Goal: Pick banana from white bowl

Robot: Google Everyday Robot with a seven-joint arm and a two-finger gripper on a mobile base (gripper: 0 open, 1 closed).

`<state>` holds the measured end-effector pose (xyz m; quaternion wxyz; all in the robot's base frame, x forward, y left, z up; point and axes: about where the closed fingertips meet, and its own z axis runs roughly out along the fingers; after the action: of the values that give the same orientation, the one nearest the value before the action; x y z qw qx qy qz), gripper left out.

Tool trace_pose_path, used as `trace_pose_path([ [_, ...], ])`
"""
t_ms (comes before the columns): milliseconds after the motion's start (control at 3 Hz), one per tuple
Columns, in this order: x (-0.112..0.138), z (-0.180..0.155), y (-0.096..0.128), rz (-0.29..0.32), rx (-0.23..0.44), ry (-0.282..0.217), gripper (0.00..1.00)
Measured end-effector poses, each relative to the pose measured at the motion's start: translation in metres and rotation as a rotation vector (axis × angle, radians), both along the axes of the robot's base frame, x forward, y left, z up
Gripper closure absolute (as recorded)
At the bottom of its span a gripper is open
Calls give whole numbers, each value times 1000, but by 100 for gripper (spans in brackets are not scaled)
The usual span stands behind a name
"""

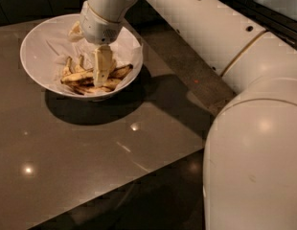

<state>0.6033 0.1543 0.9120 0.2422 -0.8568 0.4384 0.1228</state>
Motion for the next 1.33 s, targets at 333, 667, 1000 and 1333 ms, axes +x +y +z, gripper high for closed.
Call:
trace_pose_path([
  [333,-3,-11,-5,-12,-4,33,19],
  [667,-4,-19,-12,-26,-9,55,22],
  [1000,-3,-26,-22,-48,-5,79,33],
  [1333,-3,-29,-27,-56,-7,85,32],
])
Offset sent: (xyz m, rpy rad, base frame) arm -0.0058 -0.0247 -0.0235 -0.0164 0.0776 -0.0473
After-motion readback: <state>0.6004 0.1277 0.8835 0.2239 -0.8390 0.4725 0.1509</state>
